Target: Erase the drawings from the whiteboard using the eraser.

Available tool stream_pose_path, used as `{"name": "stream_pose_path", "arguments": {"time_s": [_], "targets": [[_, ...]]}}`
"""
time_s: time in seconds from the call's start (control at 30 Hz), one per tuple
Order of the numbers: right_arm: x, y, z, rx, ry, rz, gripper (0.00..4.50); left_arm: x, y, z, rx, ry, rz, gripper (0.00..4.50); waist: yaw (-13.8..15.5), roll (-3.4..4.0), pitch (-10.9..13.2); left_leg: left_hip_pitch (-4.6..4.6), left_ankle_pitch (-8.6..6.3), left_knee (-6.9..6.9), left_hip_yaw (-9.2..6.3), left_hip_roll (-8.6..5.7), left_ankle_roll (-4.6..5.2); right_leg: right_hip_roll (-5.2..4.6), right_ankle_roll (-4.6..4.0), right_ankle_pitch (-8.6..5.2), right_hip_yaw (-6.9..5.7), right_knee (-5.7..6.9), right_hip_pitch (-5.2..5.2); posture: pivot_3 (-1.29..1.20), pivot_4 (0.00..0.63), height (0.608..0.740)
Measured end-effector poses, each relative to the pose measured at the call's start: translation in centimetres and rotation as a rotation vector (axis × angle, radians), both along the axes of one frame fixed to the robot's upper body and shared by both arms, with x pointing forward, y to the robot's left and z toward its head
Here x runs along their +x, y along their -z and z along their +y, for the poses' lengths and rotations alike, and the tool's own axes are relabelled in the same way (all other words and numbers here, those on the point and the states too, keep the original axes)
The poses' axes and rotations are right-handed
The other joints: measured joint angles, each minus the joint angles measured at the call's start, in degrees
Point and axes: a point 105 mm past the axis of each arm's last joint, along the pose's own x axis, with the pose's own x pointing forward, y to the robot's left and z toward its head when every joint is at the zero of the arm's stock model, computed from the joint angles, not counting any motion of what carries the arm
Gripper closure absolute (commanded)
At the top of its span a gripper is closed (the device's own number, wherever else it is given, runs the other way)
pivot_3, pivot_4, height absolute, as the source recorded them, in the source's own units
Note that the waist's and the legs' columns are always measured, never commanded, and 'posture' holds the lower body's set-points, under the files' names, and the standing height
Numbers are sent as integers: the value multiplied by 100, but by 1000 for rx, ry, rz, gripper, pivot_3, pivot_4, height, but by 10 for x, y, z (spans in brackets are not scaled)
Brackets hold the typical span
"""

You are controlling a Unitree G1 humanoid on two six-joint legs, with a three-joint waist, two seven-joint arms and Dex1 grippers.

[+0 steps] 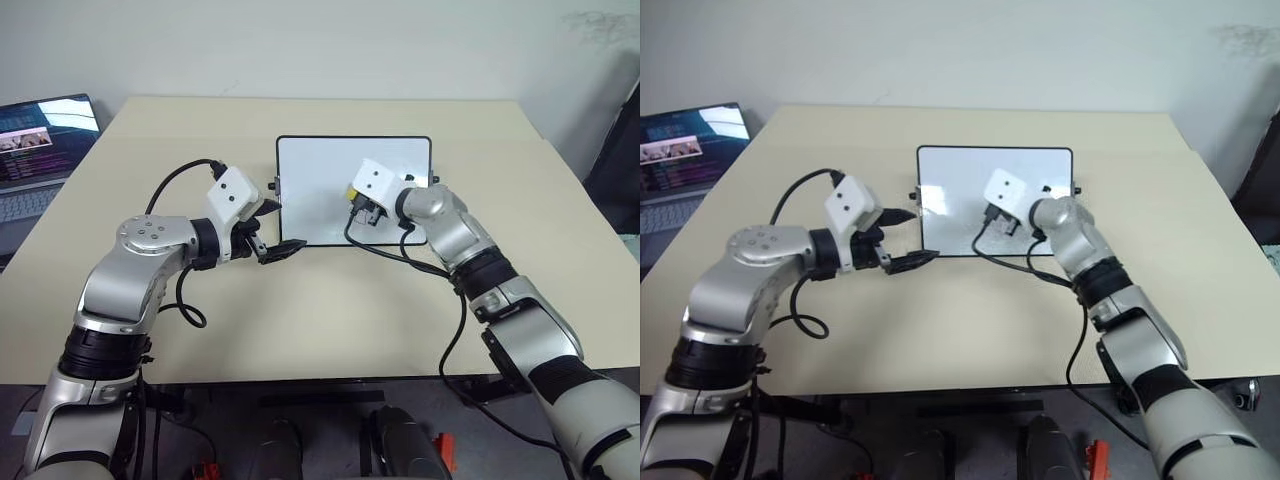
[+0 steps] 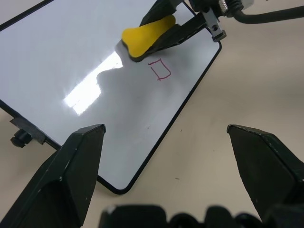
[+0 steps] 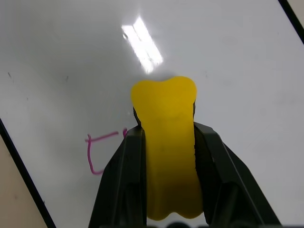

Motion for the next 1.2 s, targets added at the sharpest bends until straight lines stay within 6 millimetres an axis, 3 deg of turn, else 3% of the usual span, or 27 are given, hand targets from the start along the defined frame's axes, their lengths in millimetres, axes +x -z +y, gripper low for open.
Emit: {"name": "stream_pose_path", "arguments": {"time_s": [0.3,0.47,0.67,0.97,1.2], "targets": [[-2,-3,-35,-4,57,16,3497,1,-2,-4,-10,13,-12,0,69,-1,0,-1,0,9,0,0,0,0,-7,-4,0,-5,7,0,150,740],[-13,-6,-52,65,71,103,3497,1,-2,-4,-9,18,-19,0,54,5,4,-12,0,0,1,0,0,0,-3,-2,0,-3,-11,0,150,740],[-37,-39,-68,24,33,70,3497,-7,16,7,10,10,38,0,53,26,18,-25,-9,-41,5,8,-11,2,7,-9,-6,-2,-42,0,150,740],[-53,-18,-123,-111,115,160,3497,-1,7,12,24,8,26,0,70,23,20,-47,-14,-47,10,8,-20,1,5,-22,-5,-4,-67,0,150,740],[-47,-21,-120,-123,92,150,3497,2,1,8,31,15,8,0,30,23,21,-47,-14,-47,14,11,-20,1,5,-22,-4,-2,-70,0,150,740]]}}
